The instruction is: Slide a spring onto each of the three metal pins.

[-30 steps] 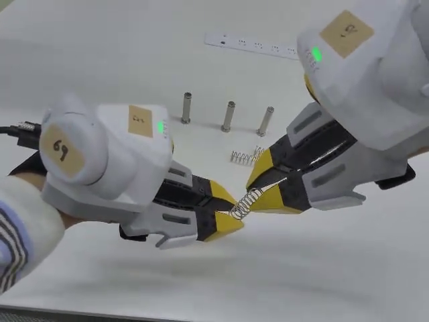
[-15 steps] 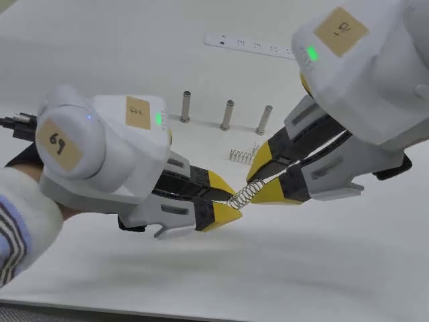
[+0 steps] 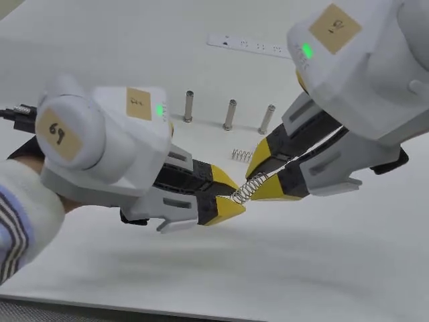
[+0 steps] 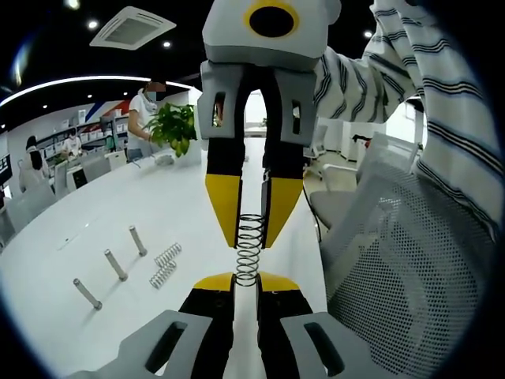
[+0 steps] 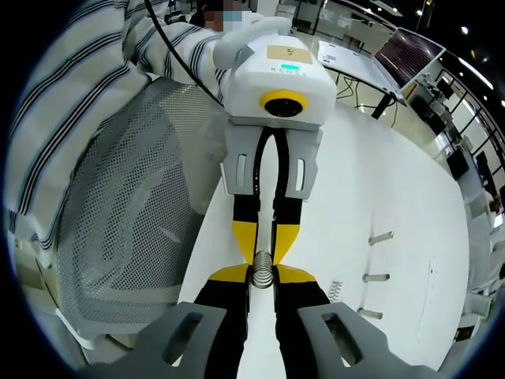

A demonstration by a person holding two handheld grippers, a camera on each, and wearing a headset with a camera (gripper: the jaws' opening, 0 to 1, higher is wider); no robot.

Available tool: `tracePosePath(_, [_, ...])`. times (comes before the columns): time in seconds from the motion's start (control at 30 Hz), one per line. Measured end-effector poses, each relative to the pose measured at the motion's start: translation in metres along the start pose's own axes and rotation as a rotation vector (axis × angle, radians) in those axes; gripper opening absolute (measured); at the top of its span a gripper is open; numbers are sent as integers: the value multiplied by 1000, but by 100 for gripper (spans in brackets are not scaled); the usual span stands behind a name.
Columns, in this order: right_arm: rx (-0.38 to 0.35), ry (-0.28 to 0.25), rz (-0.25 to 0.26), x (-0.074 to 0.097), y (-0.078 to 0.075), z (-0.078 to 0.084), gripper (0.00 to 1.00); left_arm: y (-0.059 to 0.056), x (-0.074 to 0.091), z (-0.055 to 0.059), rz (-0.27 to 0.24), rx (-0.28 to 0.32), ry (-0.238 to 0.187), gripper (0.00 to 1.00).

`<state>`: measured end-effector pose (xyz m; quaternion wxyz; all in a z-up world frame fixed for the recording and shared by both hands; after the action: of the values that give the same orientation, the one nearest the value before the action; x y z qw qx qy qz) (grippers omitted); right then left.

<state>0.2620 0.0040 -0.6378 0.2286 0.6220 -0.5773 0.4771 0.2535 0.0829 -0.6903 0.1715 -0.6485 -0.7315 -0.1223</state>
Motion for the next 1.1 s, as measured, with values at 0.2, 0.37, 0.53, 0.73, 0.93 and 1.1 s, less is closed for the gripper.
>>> tracePosePath(0.2, [6,4,-2,-4,-1,1,8,1,1,-3,1,-1,-15,2])
tracePosePath(0.37, [14,12,-9,-5,-3,1,8,2,1,-5,-8,10,-38,2])
tracePosePath(0.53, [26,19,-23,-8,-4,0,8,2,2,-6,-4,6,-41,2])
tracePosePath(0.73, [31,28,-26,-10,-5,2,8,3,5,-4,-6,17,-55,2])
tracePosePath(0.93, [13,17,-27,-11,-5,-1,8,4,5,-3,-8,29,-58,2])
tracePosePath(1.1, [13,24,-31,-12,-5,-1,8,4,4,-2,-9,35,-61,2])
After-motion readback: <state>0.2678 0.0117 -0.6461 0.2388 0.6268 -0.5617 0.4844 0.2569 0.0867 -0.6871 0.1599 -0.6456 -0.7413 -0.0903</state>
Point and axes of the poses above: the centre of the closed fingertips' face, and the gripper's own axes: x roughly backward along the fingers, y roughly to its left, z roughly out of its underside, the point moved 7 cm from there along x, roughly backward along the fingers, and after that the axes turned 11 degrees about z, right-handed, at the moved point
